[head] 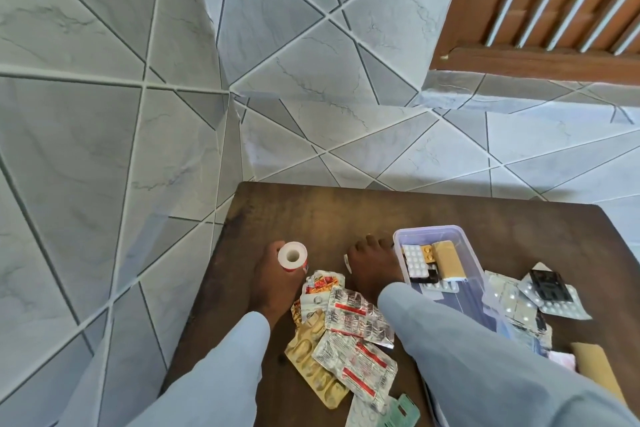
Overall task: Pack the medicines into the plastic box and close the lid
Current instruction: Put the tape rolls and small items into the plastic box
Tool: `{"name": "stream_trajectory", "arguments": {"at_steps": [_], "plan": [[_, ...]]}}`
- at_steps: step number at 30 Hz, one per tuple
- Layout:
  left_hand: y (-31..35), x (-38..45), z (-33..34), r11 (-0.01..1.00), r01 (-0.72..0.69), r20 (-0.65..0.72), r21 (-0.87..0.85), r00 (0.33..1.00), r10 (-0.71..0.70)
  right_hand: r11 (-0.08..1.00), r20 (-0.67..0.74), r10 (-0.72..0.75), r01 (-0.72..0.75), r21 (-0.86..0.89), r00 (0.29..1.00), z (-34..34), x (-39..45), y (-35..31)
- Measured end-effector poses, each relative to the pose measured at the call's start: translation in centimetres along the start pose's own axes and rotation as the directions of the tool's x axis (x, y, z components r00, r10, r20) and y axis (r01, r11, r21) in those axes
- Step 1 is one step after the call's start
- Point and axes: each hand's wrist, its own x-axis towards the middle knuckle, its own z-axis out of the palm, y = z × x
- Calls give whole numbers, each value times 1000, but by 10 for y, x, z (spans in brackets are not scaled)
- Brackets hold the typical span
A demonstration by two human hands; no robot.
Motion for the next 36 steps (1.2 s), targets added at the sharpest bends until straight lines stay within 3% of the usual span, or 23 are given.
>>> {"name": "stream_trajectory", "arguments": {"at_steps": [4,6,10,12,14,16,19,24,29,36], "plan": [[-1,-1,-8,998,-10,-72,-59,997,5,997,-123,16,-6,83,992,-5,-2,-6],[6,-1,-14,995,-8,-98,-103,995,-2,955,-194,87,-27,296,977,-17,-9,-2],[45,-16,-13,969,-16,-14,-246,1000,13,664,-232,428,-130,737,873,-44,-51,48],[68,-34,-2,954,-37,89,-299,994,67,535,-162,564,-208,819,810,-45,-88,84],[88,-55,12,947,-91,164,-308,975,147,492,-80,627,-314,812,775,-40,-124,113],[107,-80,31,945,-187,207,-267,947,246,504,-30,648,-400,766,761,-32,-159,130],[123,-106,60,938,-326,278,-116,896,346,532,-46,638,-396,748,769,-22,-183,135],[144,-122,97,901,-417,345,122,869,355,596,-22,561,-385,705,828,-11,-177,124],[161,-118,129,721,-497,371,483,862,345,572,38,525,-386,724,850,-6,-160,118],[174,-104,138,472,-495,400,730,869,292,731,42,380,-328,598,924,12,-146,124]]}}
